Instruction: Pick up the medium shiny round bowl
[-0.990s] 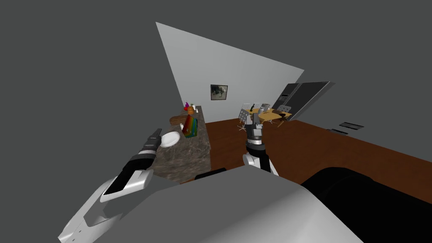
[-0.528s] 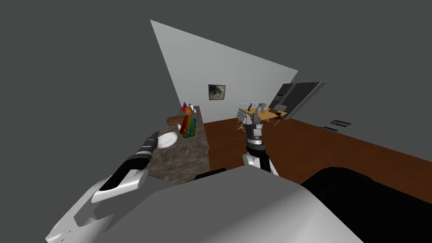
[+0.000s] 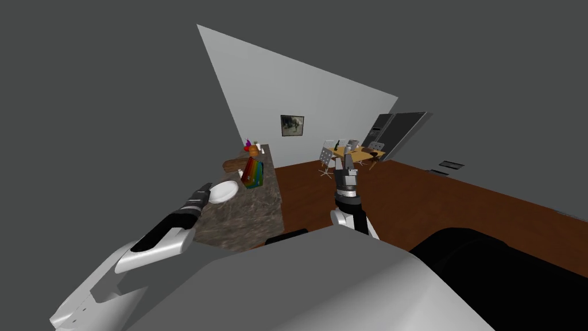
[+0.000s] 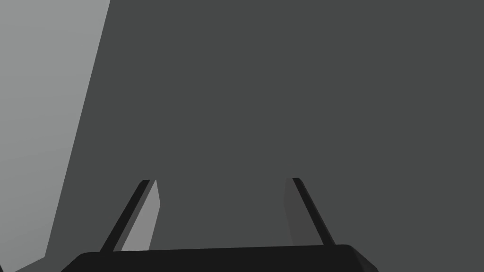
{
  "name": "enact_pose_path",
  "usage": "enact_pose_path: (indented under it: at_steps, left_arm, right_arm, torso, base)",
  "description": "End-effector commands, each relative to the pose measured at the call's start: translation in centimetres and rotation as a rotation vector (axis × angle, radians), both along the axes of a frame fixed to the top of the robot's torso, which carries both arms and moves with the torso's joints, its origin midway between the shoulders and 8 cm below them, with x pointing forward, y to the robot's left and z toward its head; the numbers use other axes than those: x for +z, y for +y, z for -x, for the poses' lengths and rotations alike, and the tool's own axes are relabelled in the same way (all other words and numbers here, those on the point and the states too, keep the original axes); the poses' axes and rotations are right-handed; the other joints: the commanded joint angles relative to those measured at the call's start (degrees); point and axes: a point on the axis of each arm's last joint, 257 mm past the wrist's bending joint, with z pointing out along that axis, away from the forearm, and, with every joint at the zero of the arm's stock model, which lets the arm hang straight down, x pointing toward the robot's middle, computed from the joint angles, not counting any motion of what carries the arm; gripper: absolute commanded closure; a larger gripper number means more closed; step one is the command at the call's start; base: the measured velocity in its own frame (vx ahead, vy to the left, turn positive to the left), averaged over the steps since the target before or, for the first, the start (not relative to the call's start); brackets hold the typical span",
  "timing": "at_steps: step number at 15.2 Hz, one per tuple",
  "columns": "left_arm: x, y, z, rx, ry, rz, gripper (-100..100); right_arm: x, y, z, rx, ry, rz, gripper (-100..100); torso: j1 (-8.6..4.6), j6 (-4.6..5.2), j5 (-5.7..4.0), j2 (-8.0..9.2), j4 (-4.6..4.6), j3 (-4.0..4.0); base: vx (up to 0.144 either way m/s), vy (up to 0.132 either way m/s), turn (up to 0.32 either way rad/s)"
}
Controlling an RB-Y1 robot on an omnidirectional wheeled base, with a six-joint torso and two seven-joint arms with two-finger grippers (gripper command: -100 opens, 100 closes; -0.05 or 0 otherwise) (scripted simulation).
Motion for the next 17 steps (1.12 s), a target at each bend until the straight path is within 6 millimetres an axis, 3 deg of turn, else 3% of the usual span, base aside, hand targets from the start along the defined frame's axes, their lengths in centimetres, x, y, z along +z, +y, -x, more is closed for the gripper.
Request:
enact_pose_path:
  at_steps: [1,4,5,8,9,17]
  left_arm:
    - [-0.9,2.3,0.3,0.04,0.051,0.002,-100]
    - [-1.8,2.6,0.5,0.054,0.083,0.009,-100]
    - [-2.5,4.7,0.8,0.091,0.126,0.013,-100]
    - [-3.0,4.9,1.0,0.101,0.149,0.018,-100]
    - [-3.5,7.0,1.3,0.138,0.187,0.026,-100]
    - [-4.2,7.2,1.6,0.149,0.213,0.032,-100]
  right_arm:
    - [0.0,0.0,0.0,0.0,0.0,0.0,0]
    - [0.0,0.0,0.0,0.0,0.0,0.0,0]
    - [0.0,0.0,0.0,0.0,0.0,0.0,0]
    - [0.0,0.0,0.0,0.0,0.0,0.0,0]
    - [0.0,0.0,0.0,0.0,0.0,0.0,0]
    - [0.0,0.0,0.0,0.0,0.0,0.0,0]
  torso:
    - [0.0,0.0,0.0,0.0,0.0,0.0]
    - [-0.02,0.01,0.0,0.02,0.0,0.01]
    - [0.0,0.0,0.0,0.0,0.0,0.0]
    - [-0.05,0.02,-0.01,0.03,0.0,0.02]
    - [-0.02,0.0,-0.01,0.01,0.0,0.01]
    - [0.04,0.0,0.01,-0.04,-0.01,-0.03]
  base:
    - [-0.014,-0.015,-0.046]
    - [-0.013,-0.014,-0.044]
    - [-0.024,-0.025,-0.079]
    - [-0.017,-0.02,-0.067]
    - [-0.014,-0.015,-0.047]
    - [-0.003,-0.004,-0.014]
